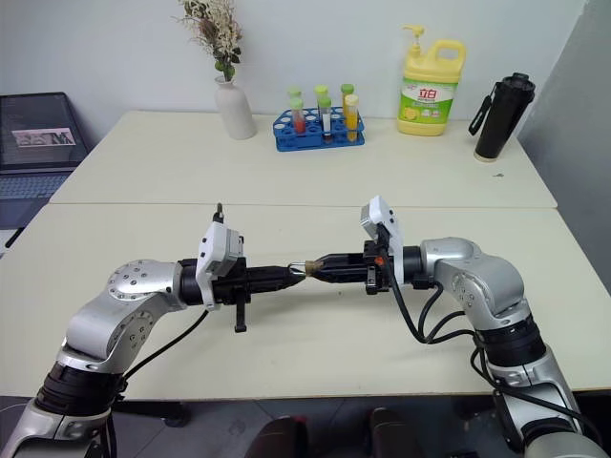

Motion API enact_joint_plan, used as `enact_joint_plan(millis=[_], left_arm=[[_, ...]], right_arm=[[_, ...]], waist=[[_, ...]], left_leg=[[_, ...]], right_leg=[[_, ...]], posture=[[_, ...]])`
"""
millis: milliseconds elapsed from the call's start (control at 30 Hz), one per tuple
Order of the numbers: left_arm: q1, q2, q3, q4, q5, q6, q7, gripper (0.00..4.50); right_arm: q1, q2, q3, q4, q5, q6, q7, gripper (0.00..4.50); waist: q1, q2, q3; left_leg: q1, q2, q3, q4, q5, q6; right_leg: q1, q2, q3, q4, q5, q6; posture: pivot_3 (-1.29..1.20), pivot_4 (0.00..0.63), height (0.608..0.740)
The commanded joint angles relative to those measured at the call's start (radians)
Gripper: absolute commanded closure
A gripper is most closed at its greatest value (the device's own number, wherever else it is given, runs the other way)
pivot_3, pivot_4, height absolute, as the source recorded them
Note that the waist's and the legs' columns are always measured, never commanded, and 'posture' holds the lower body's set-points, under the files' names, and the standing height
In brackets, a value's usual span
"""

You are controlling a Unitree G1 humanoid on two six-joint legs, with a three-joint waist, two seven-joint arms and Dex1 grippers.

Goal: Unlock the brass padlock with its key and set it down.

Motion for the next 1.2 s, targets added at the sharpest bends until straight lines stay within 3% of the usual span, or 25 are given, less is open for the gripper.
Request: enact_joint_plan(millis=[33, 333, 533, 1200], left_arm=[[0.012, 0.006, 0.035, -0.055, -0.016, 0.004, 0.000, 4.50], [0.027, 0.007, 0.040, -0.048, 0.036, -0.028, 0.021, 4.50], [-0.015, -0.053, 0.046, 0.039, 0.117, -0.120, 0.096, 4.50], [-0.002, -0.073, 0.023, -0.051, 0.046, -0.024, 0.037, 4.50]], right_arm=[[-0.011, -0.005, -0.026, -0.004, 0.002, -0.019, 0.003, 4.31], [-0.012, -0.006, -0.017, 0.009, -0.008, -0.028, 0.012, 4.31], [-0.012, -0.008, -0.014, 0.007, -0.004, -0.024, 0.019, 4.31], [-0.004, -0.018, -0.010, -0.002, 0.002, -0.017, 0.027, 4.31]], waist=[[0.000, 0.000, 0.000], [0.000, 0.000, 0.000], [0.001, 0.000, 0.000], [0.000, 0.000, 0.000]], left_leg=[[0.000, 0.000, 0.000, 0.000, 0.000, 0.000], [0.000, 0.000, 0.000, 0.000, 0.000, 0.000], [0.000, 0.000, 0.000, 0.000, 0.000, 0.000], [0.000, 0.000, 0.000, 0.000, 0.000, 0.000]], right_leg=[[0.000, 0.000, 0.000, 0.000, 0.000, 0.000], [0.000, 0.000, 0.000, 0.000, 0.000, 0.000], [0.000, 0.000, 0.000, 0.000, 0.000, 0.000], [0.000, 0.000, 0.000, 0.000, 0.000, 0.000]], posture=[[0.00, 0.150, 0.740], [0.00, 0.150, 0.740], [0.00, 0.150, 0.740], [0.00, 0.150, 0.740]])
